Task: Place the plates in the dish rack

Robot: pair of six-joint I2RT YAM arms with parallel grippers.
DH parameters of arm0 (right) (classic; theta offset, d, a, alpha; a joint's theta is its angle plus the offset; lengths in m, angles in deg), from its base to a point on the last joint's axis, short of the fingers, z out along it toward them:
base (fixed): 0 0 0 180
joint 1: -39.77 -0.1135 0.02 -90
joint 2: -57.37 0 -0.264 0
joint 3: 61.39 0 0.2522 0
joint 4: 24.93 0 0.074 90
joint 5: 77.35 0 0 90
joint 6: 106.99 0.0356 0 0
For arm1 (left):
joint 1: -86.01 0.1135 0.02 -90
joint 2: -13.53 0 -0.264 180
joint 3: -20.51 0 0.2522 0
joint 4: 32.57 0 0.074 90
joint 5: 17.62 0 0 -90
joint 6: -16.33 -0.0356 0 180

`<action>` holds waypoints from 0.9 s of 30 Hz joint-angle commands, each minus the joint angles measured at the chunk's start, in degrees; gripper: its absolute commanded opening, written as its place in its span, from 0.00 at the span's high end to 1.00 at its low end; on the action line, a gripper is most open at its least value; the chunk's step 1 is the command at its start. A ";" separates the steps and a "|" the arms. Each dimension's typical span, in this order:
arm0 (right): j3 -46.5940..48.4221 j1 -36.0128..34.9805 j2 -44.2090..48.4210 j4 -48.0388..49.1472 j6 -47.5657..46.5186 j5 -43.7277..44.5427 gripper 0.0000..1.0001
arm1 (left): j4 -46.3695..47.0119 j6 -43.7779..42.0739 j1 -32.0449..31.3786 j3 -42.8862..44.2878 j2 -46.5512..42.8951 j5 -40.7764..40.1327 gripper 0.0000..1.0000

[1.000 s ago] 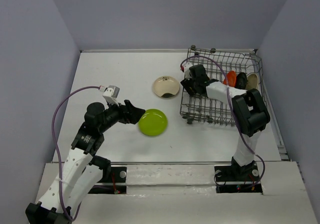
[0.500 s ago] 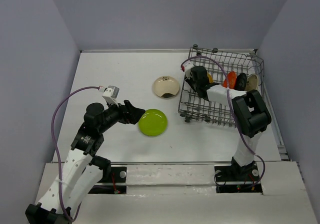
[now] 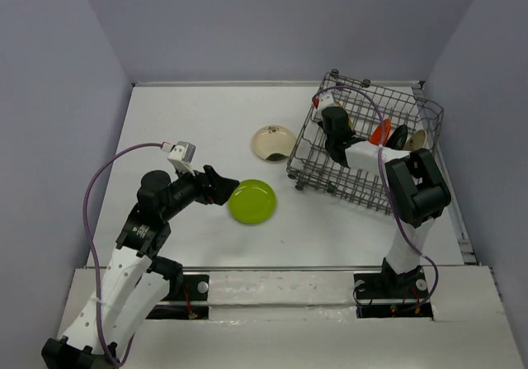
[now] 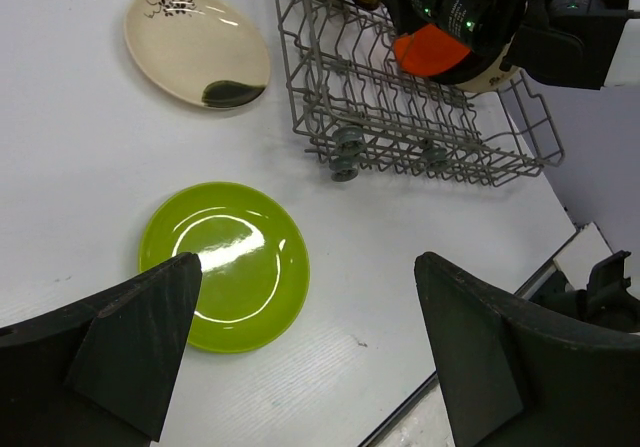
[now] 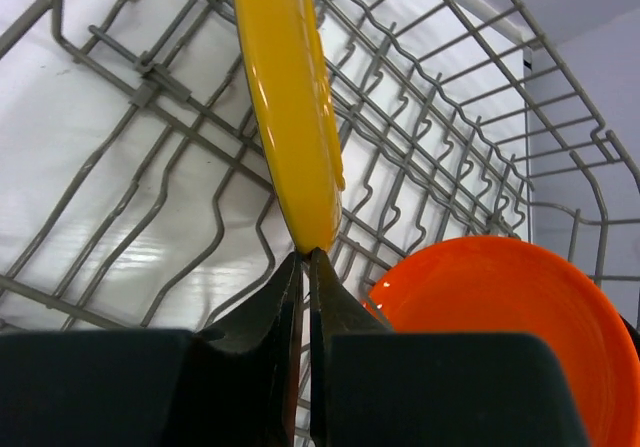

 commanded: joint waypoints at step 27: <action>-0.12 3.47 17.75 -17.19 27.70 7.08 0.93 | 14.57 9.53 -14.32 0.79 10.96 -8.89 0.01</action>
